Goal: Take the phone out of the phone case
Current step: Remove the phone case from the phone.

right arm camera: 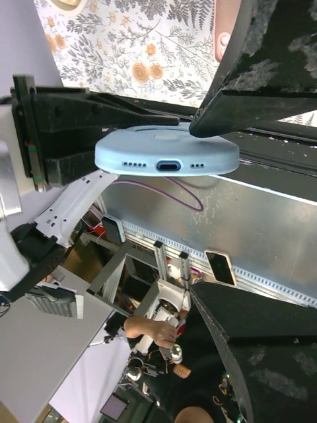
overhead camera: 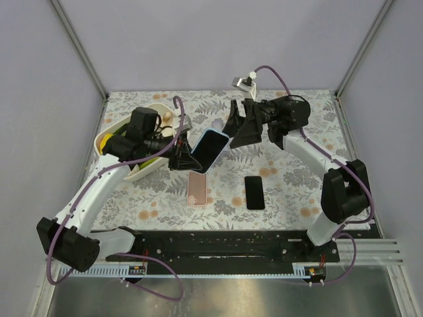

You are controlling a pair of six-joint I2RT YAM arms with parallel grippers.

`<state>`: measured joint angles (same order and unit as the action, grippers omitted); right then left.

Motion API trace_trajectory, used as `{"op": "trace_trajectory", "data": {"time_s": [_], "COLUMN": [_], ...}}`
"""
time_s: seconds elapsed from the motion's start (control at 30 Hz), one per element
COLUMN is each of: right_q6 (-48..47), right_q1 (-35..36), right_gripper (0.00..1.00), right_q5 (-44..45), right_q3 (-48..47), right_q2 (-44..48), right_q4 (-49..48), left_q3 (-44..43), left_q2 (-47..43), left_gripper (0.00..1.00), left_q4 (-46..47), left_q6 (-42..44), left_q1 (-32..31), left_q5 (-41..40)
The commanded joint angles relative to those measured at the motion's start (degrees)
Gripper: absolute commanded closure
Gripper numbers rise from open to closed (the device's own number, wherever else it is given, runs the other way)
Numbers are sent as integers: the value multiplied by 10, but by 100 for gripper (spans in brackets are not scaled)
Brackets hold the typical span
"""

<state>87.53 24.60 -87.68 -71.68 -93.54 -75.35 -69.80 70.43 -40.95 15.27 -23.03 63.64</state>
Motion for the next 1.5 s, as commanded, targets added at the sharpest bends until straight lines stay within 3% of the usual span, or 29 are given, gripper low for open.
{"op": "trace_trajectory", "data": {"time_s": [0.0,0.3,0.57,0.67,0.83,0.93,1.07,1.13,1.2,1.47], "right_q6": [80,304,186,58,-338,-469,-782,-871,-906,-879], "right_q1": [-1,-3,-14,-24,-39,-46,-40,-32,-32,-30], "right_gripper": [0,0,1,0,0,1,1,0,0,0], "right_q5": [-35,-52,-34,2,88,145,336,420,439,428], "right_q3": [-106,-478,-546,-579,-726,-768,-820,-777,-718,-548], "right_q2": [-43,-252,-275,-279,-302,-315,-310,-266,-231,-128], "right_q4": [-73,-67,76,226,701,862,1180,1225,1216,1172], "left_q3": [-46,-27,-7,-10,-11,-8,-5,-6,-3,-2], "left_q2": [-59,-96,-94,-85,-74,-72,-69,-67,-68,-72], "left_gripper": [100,100,100,100,100,100,100,100,100,100], "left_q4": [28,58,65,66,72,73,73,68,62,18], "left_q6": [-29,-94,-108,-107,-107,-102,-93,-82,-73,19], "left_q1": [18,46,50,49,49,51,50,50,52,50], "left_q5": [-48,-153,-180,-179,-181,-185,-184,-178,-173,-146]}}
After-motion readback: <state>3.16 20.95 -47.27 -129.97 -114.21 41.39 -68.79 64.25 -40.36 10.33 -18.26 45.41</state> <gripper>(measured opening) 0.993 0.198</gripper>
